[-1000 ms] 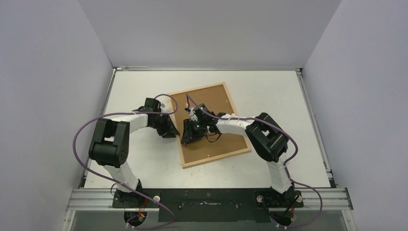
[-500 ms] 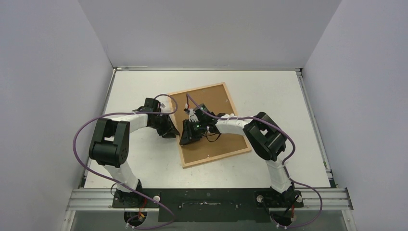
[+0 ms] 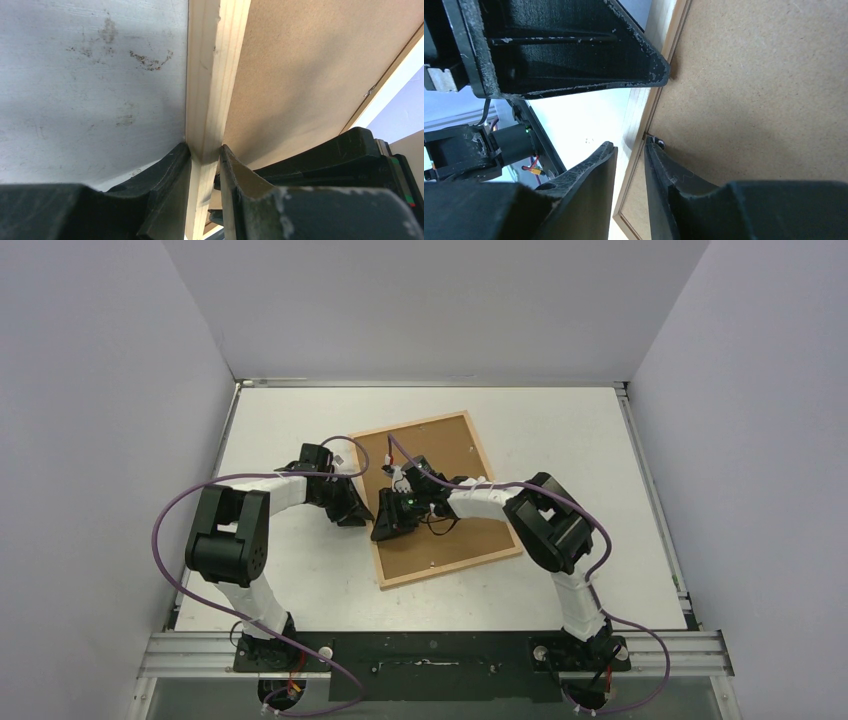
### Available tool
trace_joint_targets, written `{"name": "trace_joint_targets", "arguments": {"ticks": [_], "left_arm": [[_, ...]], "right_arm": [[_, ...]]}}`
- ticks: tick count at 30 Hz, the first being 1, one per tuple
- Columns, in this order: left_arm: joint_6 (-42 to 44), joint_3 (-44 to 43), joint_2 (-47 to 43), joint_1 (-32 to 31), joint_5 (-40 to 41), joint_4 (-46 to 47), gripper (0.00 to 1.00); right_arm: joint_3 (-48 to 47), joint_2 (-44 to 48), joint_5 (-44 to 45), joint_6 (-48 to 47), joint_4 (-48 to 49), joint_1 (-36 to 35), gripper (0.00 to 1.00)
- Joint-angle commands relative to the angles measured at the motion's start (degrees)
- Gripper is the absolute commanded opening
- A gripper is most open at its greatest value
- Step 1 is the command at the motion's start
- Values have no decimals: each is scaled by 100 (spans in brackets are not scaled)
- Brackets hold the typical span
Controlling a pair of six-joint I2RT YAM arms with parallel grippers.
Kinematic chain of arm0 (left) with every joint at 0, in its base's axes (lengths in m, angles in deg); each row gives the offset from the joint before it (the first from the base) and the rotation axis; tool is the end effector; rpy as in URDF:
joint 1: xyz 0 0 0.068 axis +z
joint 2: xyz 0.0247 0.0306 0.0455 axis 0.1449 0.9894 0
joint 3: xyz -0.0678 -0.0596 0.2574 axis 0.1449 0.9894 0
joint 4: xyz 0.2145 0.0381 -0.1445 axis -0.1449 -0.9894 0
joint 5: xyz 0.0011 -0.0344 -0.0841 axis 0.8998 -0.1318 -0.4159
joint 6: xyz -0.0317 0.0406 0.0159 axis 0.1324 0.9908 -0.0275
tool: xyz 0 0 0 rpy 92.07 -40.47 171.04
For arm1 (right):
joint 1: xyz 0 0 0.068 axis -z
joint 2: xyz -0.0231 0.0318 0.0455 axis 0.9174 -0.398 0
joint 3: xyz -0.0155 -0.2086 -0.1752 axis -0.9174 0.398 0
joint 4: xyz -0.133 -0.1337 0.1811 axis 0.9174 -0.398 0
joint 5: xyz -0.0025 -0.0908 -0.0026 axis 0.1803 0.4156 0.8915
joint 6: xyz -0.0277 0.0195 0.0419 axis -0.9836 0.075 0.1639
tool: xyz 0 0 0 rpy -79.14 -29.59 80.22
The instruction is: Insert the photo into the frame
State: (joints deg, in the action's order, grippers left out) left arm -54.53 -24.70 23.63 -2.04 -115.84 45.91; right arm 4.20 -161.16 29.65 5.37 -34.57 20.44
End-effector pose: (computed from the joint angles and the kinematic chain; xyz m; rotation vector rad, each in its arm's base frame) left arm 0.3111 -0.0737 0.1346 -0.5630 2.8059 -0.8728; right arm 0.2857 0.3294 0.1382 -0.5199 2.6601 1.4216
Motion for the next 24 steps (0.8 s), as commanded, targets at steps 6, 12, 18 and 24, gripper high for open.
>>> {"name": "trace_joint_targets", "arguments": {"ticks": [6, 12, 18, 24], "left_arm": [[21, -366, 29, -46, -37, -76, 28], [118, -726, -219, 80, -221, -59, 44], [101, -1108, -237, 319, -180, -45, 53], [-31, -1479, 21, 558, 46, -82, 53]], "right_arm": [[440, 415, 34, -229, 732, 46, 35], [701, 1099, 153, -483, 713, 167, 40], [915, 1449, 780, -355, 891, 409, 40], [693, 1479, 1676, -126, 898, 496, 42]]}}
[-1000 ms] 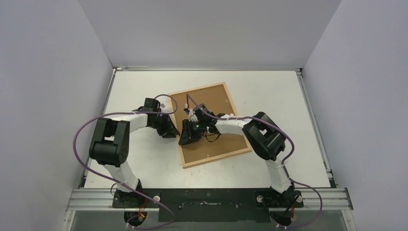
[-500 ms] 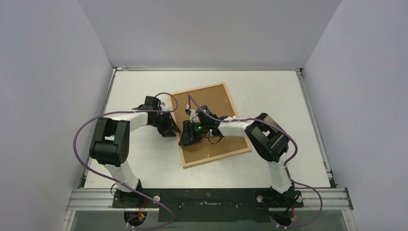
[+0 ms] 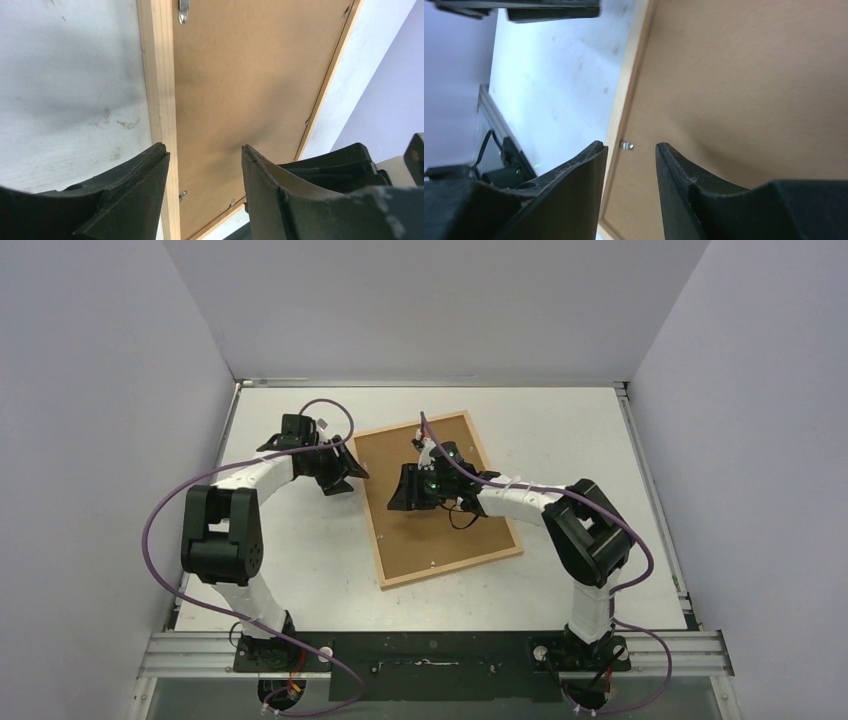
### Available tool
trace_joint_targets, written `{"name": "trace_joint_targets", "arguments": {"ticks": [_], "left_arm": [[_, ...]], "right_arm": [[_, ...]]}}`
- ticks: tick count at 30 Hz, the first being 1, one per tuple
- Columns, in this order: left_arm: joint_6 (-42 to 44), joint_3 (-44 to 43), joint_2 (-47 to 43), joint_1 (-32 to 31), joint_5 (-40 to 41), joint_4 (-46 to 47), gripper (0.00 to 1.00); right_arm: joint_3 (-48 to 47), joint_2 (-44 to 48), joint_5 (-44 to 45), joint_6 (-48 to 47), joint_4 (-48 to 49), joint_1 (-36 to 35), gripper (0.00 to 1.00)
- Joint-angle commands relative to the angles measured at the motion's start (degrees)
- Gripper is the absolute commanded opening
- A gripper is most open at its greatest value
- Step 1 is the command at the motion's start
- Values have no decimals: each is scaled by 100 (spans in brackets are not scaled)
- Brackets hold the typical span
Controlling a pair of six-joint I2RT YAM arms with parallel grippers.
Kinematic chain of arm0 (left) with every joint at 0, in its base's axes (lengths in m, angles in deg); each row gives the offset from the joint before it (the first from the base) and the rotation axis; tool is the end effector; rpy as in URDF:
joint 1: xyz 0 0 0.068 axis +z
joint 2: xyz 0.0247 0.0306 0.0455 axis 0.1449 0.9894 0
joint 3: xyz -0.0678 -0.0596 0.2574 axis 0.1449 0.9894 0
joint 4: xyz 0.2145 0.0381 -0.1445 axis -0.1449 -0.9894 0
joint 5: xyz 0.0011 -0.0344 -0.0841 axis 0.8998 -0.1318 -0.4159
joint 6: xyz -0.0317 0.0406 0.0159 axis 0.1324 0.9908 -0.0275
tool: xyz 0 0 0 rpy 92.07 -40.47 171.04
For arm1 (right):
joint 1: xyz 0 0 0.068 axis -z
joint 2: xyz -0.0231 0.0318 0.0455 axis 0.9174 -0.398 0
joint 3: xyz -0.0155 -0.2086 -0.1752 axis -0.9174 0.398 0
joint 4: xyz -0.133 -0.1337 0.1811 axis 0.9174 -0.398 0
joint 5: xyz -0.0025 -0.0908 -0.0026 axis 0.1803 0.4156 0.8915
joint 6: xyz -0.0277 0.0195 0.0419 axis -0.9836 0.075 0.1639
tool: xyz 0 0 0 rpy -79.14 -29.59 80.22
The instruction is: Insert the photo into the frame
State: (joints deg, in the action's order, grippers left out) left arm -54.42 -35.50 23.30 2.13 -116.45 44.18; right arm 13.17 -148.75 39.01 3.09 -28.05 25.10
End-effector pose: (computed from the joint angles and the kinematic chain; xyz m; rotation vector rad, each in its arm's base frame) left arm 0.3524 -0.0552 0.1859 -0.5596 2.6176 -0.9090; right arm 0.2918 0.2813 0.1852 -0.4027 2.4225 1.2738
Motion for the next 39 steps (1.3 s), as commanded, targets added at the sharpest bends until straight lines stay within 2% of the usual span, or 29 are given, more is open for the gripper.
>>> {"name": "trace_joint_targets", "arguments": {"ticks": [1, 10, 15, 19, 22, 25, 31, 39], "left_arm": [[-29, -465, 99, 152, 131, 92, 53], [368, -993, 618, 169, 546, -94, 53], [640, -1545, 997, 197, 942, -26, 52], [801, -1951, 1305, 248, 929, 173, 53], [872, -2402, 1643, 271, 1217, -261, 53], [871, -2559, 1896, 323, 1165, -337, 49], [934, -2923, 2329, 435, 565, -266, 36], [975, -3059, 2585, 435, 271, -249, 25]], "right_arm": [[-305, 180, 838, 139, 183, 32, 42], [-968, -413, 1403, 796, 229, 158, 48], [-1673, -1020, 1408, 1009, 250, 218, 47], [-2254, -1440, 1607, 1086, 343, 238, 47], [-2683, -1817, 1683, 1184, 410, 243, 48], [-3088, -2237, 1622, 1296, 483, 206, 48], [-3596, -2729, 1520, 1483, 478, 127, 29], [-3948, -3116, 1539, 1402, 309, 102, 26]]}}
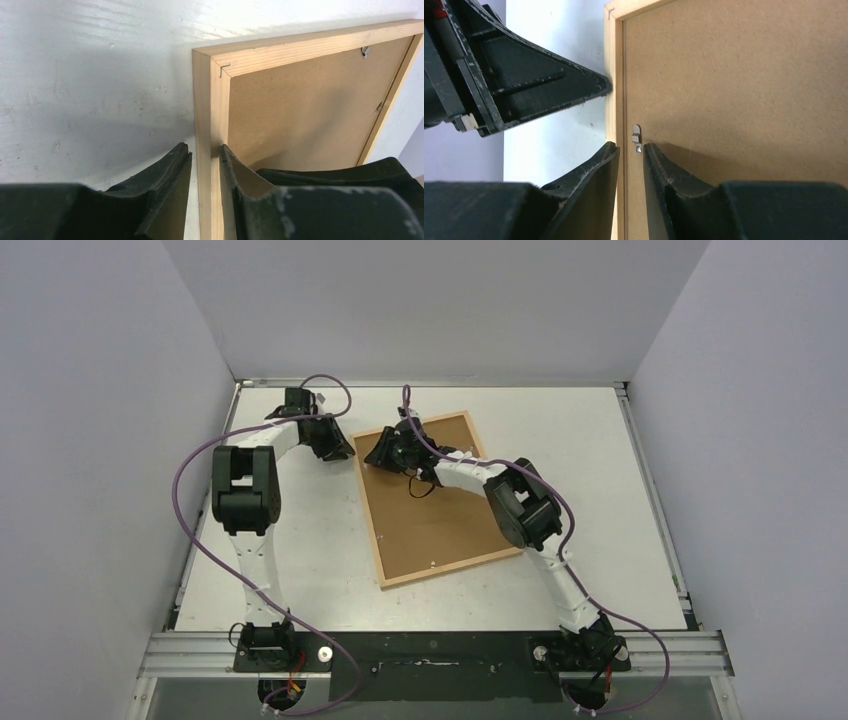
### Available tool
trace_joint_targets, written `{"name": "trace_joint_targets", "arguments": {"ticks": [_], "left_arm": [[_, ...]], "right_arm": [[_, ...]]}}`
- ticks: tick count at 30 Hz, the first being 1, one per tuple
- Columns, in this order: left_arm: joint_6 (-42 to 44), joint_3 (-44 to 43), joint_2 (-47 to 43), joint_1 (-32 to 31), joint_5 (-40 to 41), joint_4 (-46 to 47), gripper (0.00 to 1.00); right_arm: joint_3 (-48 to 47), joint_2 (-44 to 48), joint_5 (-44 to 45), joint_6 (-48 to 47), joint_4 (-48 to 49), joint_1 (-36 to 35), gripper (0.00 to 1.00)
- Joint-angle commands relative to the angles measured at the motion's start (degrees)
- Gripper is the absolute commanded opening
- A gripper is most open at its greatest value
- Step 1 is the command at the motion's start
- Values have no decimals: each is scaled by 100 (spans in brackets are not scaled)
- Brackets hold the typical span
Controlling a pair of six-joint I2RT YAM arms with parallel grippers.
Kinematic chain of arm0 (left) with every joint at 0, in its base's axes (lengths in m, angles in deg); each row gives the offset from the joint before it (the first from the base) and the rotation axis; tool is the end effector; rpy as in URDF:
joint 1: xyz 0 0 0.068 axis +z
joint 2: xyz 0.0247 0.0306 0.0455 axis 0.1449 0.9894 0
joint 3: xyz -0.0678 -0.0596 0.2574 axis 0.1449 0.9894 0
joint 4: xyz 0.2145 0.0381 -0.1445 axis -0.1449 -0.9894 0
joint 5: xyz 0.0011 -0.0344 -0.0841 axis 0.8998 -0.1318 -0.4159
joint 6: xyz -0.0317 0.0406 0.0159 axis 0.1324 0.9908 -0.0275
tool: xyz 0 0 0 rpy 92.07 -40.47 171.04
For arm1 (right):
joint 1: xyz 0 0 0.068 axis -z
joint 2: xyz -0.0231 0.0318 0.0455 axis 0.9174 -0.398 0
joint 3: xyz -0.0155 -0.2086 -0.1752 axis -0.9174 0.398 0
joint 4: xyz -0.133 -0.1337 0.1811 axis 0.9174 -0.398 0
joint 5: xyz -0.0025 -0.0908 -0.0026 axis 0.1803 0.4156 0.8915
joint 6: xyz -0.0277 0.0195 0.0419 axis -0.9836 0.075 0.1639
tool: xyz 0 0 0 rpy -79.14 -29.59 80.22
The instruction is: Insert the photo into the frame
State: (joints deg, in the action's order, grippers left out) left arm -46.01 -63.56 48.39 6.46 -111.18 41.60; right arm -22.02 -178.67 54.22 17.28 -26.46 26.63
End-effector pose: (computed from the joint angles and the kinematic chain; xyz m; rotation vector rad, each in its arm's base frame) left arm 0.4672 -0.0291 0.1524 -0.4905 2.5783 -0.7186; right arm 0.4086 0.3535 0.1423 0.0719 2.3254 1.1677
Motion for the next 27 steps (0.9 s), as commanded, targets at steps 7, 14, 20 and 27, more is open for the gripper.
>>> {"name": "trace_joint_targets", "arguments": {"ticks": [7, 14, 20, 27], "left_arm": [[240, -230, 168, 2, -404, -56, 20], [332, -251, 210, 2, -380, -200, 20], [328, -323, 274, 2, -399, -228, 20], [310, -491, 404, 2, -424, -325, 20]], "right_arm": [[-785, -487, -1, -88, -22, -119, 22], [-856, -531, -162, -129, -66, -139, 22], [-1043, -663, -511, -281, -121, -169, 22], [-1435, -948, -583, -978, -931, -283, 22]]}}
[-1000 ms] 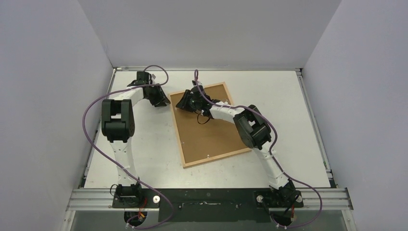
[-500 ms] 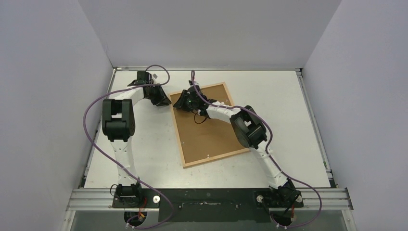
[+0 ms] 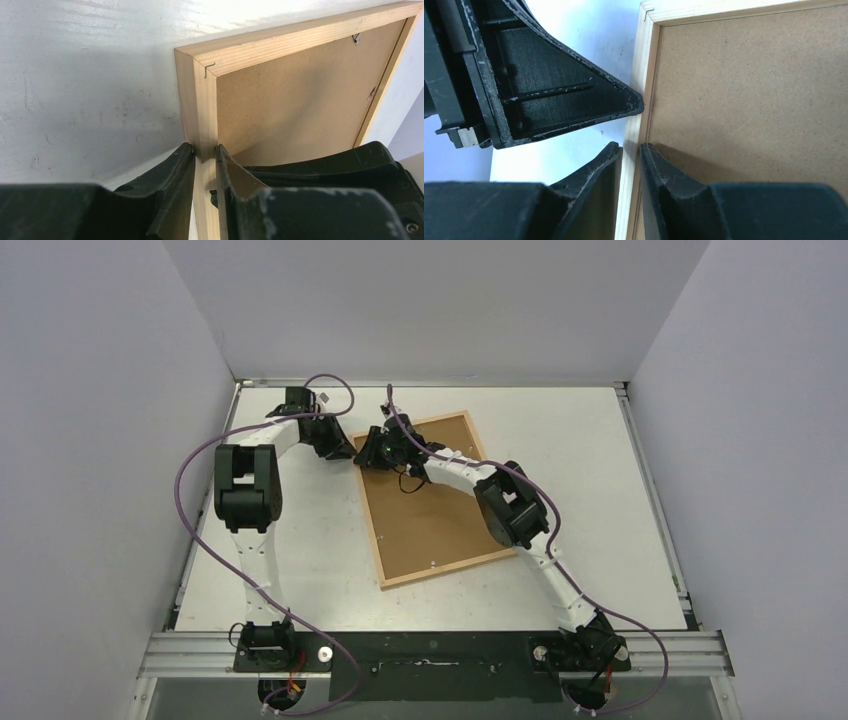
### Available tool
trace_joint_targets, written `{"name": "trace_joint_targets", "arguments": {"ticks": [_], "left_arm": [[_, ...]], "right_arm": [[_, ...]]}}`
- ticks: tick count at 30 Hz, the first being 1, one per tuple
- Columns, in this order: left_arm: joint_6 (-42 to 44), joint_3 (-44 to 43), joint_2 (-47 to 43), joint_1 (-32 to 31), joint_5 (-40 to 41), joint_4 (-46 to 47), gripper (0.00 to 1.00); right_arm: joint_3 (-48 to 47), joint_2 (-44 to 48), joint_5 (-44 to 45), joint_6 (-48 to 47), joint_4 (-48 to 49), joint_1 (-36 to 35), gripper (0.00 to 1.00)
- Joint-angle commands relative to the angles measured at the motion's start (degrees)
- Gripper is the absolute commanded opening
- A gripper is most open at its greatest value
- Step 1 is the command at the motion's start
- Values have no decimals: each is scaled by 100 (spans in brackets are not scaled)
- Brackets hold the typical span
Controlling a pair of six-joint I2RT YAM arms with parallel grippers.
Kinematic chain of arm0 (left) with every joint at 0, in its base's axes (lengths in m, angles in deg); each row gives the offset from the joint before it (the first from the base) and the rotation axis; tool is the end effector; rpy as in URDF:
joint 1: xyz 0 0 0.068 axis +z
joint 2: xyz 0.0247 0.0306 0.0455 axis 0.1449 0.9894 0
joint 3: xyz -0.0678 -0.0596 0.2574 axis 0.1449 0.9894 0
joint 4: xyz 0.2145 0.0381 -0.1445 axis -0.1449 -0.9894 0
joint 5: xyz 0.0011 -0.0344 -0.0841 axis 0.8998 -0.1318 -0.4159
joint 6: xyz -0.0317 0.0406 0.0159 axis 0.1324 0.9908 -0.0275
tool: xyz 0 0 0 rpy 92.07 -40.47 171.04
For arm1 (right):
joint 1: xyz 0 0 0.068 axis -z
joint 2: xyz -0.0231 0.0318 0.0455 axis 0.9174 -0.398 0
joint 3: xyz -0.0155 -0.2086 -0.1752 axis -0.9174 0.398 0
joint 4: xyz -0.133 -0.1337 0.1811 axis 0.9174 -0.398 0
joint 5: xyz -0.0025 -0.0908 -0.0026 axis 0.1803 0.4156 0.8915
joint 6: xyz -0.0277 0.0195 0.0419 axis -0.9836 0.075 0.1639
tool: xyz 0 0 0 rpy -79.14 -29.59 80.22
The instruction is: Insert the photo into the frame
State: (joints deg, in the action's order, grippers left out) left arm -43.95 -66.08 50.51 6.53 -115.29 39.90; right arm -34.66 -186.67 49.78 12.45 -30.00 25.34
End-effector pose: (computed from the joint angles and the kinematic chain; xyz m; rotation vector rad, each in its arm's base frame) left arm 0.4729 -0.0311 0.1479 -0.4272 2.6018 -0.7979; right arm 0.4218 0.3847 0.1350 -0.1093 2.3092 1.2212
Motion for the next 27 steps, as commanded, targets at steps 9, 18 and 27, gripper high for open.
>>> {"name": "trace_joint_targets", "arguments": {"ticks": [9, 18, 27], "left_arm": [[107, -273, 218, -4, 20, -177, 20], [126, -321, 244, -4, 22, -274, 27], [153, -404, 313, -4, 6, -349, 28]], "right_arm": [[-21, 193, -67, -931, -491, -160, 25], [147, 565, 502, -972, -4, -65, 28], [-38, 115, -157, -840, -105, -106, 29]]}}
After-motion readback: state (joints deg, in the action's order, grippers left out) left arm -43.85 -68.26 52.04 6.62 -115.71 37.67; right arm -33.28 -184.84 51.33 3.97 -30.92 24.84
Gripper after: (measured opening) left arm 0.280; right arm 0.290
